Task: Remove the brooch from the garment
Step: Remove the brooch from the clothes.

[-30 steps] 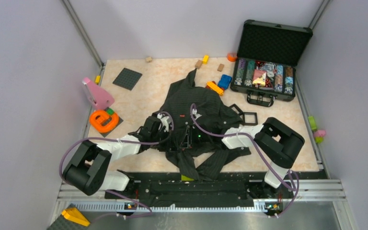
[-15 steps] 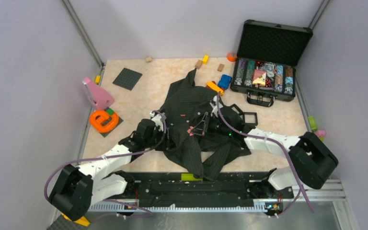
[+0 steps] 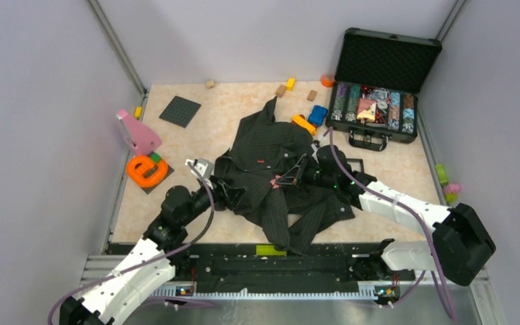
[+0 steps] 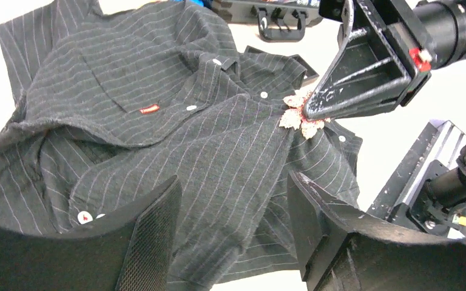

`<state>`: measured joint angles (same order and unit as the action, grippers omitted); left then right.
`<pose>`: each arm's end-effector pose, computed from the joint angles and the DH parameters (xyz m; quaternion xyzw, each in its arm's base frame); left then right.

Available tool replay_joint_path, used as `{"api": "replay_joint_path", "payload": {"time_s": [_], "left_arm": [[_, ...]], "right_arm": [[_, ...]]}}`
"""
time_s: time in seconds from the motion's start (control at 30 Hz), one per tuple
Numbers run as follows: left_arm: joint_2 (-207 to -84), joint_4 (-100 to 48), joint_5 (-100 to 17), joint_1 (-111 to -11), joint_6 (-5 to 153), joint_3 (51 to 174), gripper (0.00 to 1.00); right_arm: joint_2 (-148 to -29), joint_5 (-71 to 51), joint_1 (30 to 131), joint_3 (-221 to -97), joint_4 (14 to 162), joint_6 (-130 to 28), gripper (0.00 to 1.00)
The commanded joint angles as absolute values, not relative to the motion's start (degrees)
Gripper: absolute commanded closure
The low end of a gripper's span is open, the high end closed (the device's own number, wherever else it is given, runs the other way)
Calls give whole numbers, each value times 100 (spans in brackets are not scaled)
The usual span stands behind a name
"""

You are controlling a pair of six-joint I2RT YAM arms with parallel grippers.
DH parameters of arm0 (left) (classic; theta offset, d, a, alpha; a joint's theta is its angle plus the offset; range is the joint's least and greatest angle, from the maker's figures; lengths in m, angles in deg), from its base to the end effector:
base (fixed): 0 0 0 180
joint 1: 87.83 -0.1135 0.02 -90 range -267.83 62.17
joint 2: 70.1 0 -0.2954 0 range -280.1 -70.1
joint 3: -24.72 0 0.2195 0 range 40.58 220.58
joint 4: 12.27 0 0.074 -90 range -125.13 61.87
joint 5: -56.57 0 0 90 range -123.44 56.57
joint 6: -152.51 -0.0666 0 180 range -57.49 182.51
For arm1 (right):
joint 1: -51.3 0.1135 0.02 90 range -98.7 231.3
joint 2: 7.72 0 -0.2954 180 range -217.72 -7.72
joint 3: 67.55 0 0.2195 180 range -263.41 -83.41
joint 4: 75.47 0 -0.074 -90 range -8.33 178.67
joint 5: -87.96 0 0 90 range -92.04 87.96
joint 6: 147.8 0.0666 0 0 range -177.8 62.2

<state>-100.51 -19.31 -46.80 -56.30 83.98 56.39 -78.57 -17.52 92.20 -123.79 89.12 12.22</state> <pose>0.0966 -0.0773 0.2539 0.1424 0.7271 -0.3745 0.5575 0.1812 0.1805 0.2681 0.1506 0.8476 0.4741 0.1847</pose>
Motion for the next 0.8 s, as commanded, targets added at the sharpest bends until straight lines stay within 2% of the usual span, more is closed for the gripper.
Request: {"api": "replay_joint_path", "payload": {"time_s": [0.0,0.43,0.77], "left_arm": [[-9990,423,-5142,-5578,7676,4891,32],[-11321,1494,-6794,-5016,4952,5247,34],[-12083,1250,-6748,-4559,3955,5742,38]], "right_arm": [[-7667,-1895,9143,-12896,8010,2512,100],[-7604,-2658,9138,-12699,8437,3886,100],[-7401,-2781,9138,-12539,8520,4036,100]]}}
